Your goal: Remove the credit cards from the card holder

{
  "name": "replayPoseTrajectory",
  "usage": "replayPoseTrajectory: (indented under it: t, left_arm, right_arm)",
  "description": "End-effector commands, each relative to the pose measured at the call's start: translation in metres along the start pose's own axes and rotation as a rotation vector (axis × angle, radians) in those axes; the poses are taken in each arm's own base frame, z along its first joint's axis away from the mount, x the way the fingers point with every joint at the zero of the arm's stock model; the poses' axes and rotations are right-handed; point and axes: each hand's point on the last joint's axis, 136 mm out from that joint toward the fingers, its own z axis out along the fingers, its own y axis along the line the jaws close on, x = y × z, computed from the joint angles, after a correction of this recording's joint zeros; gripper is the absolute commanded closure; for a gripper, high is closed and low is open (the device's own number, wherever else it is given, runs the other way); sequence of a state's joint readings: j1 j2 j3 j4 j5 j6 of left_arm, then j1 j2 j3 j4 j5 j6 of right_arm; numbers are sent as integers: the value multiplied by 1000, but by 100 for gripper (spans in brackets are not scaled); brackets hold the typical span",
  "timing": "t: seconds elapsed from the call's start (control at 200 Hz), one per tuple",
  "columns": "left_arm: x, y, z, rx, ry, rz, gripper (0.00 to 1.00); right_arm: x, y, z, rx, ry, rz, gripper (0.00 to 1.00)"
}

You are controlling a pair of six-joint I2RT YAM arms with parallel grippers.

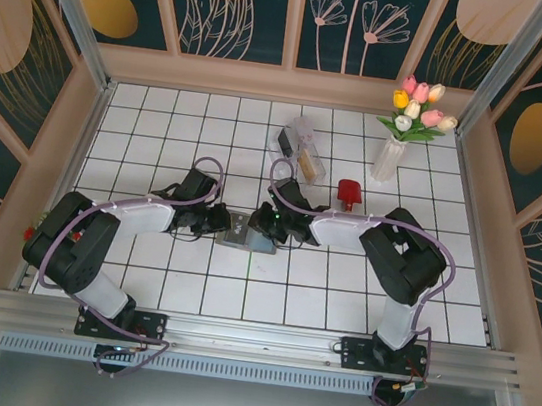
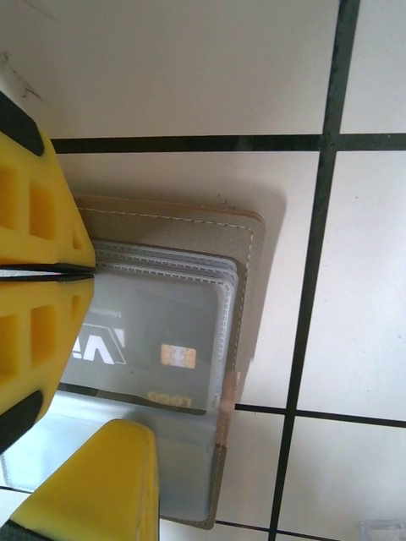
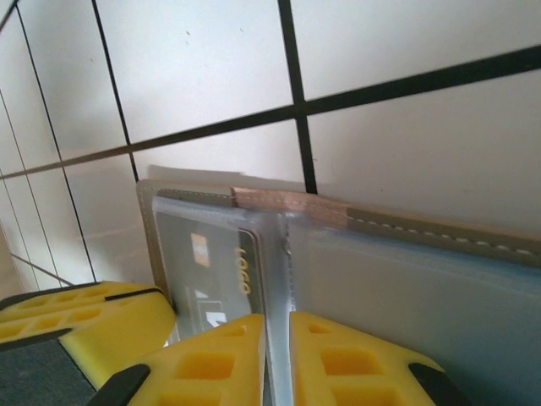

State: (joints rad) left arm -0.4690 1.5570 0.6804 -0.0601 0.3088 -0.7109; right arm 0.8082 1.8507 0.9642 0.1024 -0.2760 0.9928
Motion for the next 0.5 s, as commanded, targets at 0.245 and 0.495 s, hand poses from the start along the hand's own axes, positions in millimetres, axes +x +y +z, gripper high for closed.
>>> replayPoseTrajectory:
  t: [0.245, 0.495]
  left_arm:
    - [18, 16, 8, -43, 87, -38, 85]
    - [24, 23, 12, -66, 115, -48, 85]
  right_arm:
    - [12, -3, 13, -70, 94, -70, 85]
    - [11, -2, 16, -85, 110, -89, 84]
